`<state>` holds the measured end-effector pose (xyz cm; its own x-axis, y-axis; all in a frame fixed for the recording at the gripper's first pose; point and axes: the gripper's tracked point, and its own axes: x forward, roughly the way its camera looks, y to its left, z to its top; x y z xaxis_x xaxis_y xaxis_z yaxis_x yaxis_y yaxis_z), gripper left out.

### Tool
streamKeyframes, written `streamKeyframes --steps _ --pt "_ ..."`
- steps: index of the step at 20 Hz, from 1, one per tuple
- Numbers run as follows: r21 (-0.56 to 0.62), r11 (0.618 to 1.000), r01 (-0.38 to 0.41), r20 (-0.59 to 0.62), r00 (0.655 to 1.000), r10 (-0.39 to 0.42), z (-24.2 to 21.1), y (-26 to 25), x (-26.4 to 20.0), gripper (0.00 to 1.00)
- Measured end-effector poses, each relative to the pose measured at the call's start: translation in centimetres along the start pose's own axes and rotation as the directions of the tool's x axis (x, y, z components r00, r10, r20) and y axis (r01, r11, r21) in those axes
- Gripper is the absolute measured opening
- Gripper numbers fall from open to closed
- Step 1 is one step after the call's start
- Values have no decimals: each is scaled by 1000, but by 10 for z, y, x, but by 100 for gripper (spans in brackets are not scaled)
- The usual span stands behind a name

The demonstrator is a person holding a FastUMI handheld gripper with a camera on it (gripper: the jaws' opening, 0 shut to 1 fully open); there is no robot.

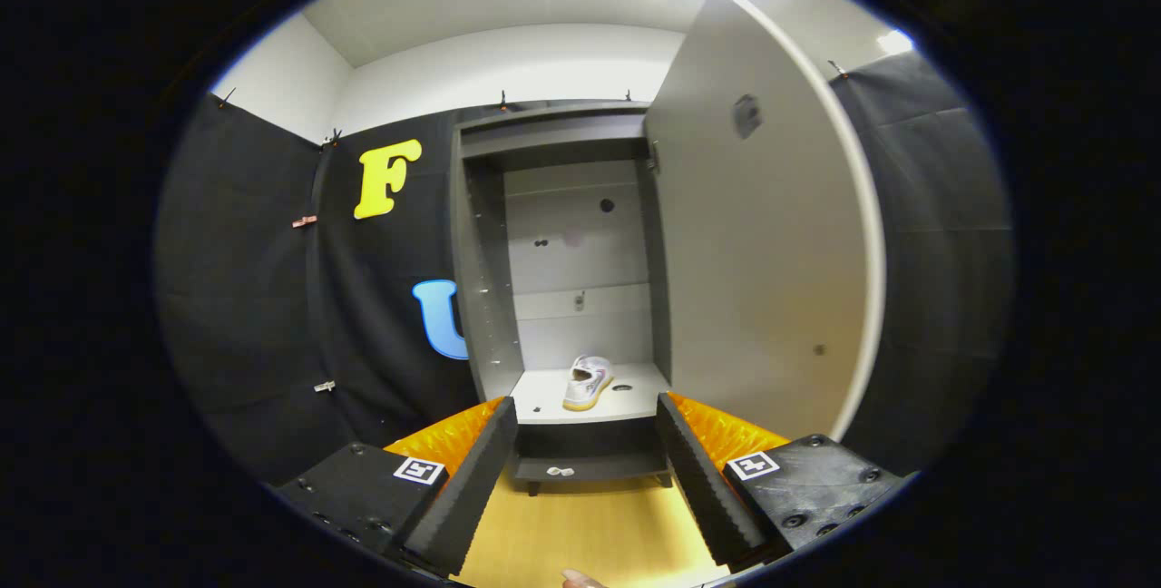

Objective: Open the shoe cabinet door, grab the shoes and put them into the shoe cabinet, then close the shoe cabinet door.

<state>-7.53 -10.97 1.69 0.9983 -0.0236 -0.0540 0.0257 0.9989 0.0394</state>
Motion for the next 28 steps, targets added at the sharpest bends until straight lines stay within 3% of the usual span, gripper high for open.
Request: streamKeyframes --steps 7,16,21,28 --pt "-5 1000 30 41 999 -30 29 -97 -38 97" --pt "-21 999 47 -20 999 -47 15 -188 -11 98" --pt "-18 1000 11 -52 999 -12 5 -199 10 98" --pt "-23 999 -42 -63 997 41 -1 -178 27 98"
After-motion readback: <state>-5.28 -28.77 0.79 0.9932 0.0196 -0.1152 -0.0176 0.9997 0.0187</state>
